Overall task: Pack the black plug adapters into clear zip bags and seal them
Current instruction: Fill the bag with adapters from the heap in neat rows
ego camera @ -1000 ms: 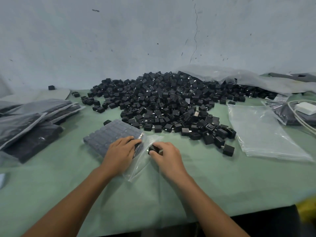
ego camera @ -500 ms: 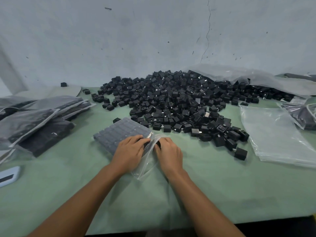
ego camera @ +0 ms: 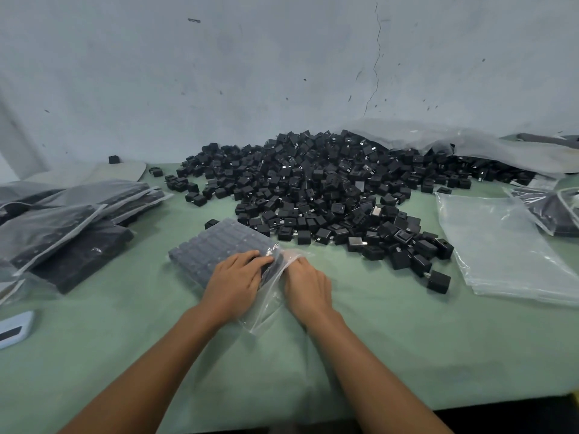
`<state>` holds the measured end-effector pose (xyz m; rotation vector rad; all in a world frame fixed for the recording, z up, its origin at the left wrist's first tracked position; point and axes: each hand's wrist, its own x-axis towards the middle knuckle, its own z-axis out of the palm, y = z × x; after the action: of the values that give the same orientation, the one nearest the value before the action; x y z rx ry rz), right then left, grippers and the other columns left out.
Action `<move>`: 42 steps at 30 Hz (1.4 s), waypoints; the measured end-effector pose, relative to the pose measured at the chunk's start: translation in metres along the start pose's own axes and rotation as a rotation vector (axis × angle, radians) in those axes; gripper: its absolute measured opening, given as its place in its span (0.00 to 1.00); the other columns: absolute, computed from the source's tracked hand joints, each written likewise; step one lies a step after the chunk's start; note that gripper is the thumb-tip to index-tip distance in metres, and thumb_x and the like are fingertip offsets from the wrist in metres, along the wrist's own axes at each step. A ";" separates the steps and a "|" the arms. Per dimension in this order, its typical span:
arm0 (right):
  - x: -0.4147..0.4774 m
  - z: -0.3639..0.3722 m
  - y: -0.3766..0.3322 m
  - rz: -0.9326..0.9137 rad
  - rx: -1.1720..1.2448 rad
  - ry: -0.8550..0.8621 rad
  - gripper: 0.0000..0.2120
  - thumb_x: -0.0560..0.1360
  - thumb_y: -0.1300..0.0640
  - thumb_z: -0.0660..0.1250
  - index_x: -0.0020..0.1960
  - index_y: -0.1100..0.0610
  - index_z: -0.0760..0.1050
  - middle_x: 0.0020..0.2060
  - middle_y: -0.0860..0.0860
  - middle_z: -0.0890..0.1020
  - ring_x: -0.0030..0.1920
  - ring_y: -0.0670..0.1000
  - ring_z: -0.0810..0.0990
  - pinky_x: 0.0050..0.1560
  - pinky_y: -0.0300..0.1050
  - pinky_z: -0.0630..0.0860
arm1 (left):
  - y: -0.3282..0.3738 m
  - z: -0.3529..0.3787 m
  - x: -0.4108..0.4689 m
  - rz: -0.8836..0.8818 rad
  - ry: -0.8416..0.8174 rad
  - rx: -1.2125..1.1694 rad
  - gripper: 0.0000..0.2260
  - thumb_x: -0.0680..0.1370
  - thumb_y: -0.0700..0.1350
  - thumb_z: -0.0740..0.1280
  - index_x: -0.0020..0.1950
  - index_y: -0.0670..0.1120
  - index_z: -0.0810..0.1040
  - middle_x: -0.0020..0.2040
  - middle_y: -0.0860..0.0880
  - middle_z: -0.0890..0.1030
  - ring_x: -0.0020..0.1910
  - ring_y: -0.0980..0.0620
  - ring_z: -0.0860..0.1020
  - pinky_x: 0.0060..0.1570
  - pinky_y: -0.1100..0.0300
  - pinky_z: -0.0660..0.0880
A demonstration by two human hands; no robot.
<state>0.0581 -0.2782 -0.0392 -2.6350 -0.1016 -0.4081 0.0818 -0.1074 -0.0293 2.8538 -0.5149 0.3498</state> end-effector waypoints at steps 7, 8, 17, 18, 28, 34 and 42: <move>-0.008 -0.001 -0.001 -0.113 -0.062 -0.059 0.08 0.80 0.55 0.55 0.55 0.56 0.70 0.54 0.56 0.80 0.50 0.66 0.79 0.41 0.52 0.64 | -0.012 -0.009 -0.007 0.064 -0.008 0.000 0.18 0.85 0.48 0.55 0.74 0.61 0.69 0.74 0.55 0.69 0.72 0.52 0.66 0.72 0.54 0.60; -0.010 0.000 -0.002 -0.138 -0.085 -0.070 0.09 0.80 0.56 0.54 0.56 0.57 0.70 0.54 0.57 0.80 0.50 0.66 0.80 0.41 0.52 0.64 | -0.015 -0.011 -0.009 0.068 -0.020 0.006 0.18 0.85 0.48 0.55 0.74 0.61 0.68 0.75 0.55 0.68 0.73 0.52 0.66 0.72 0.55 0.60; -0.012 0.000 -0.004 -0.207 -0.149 -0.102 0.11 0.80 0.56 0.55 0.59 0.59 0.70 0.55 0.58 0.80 0.50 0.65 0.80 0.40 0.52 0.64 | -0.004 -0.015 0.005 -0.024 -0.024 0.000 0.14 0.83 0.51 0.57 0.66 0.63 0.73 0.65 0.55 0.74 0.64 0.50 0.70 0.59 0.52 0.66; -0.012 0.000 -0.004 -0.206 -0.147 -0.098 0.12 0.80 0.56 0.55 0.59 0.59 0.70 0.55 0.58 0.80 0.50 0.65 0.80 0.40 0.52 0.64 | -0.003 -0.013 0.006 -0.030 -0.017 0.003 0.14 0.83 0.51 0.57 0.66 0.64 0.72 0.65 0.54 0.73 0.64 0.50 0.70 0.59 0.52 0.64; -0.017 -0.003 -0.004 -0.199 -0.131 -0.091 0.14 0.81 0.52 0.54 0.62 0.58 0.70 0.56 0.57 0.80 0.51 0.65 0.80 0.42 0.52 0.69 | -0.006 0.000 0.003 0.006 -0.027 0.035 0.18 0.83 0.51 0.54 0.71 0.67 0.65 0.70 0.60 0.68 0.68 0.58 0.64 0.61 0.56 0.56; -0.040 -0.039 0.025 -0.264 0.203 -0.129 0.09 0.80 0.53 0.61 0.56 0.52 0.78 0.52 0.48 0.83 0.54 0.53 0.78 0.53 0.47 0.74 | -0.008 0.000 0.002 0.004 -0.041 0.010 0.19 0.82 0.54 0.49 0.71 0.67 0.63 0.71 0.60 0.67 0.70 0.58 0.63 0.64 0.55 0.57; -0.051 -0.131 0.146 0.228 -0.223 0.297 0.11 0.74 0.59 0.70 0.56 0.55 0.81 0.51 0.56 0.81 0.51 0.62 0.74 0.55 0.55 0.72 | -0.005 -0.003 0.003 0.003 -0.042 -0.013 0.18 0.83 0.52 0.50 0.72 0.67 0.64 0.71 0.60 0.66 0.70 0.58 0.63 0.67 0.52 0.57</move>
<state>-0.0049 -0.4686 -0.0077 -2.7241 0.3562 -0.7617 0.0863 -0.1027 -0.0268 2.8538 -0.5280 0.2864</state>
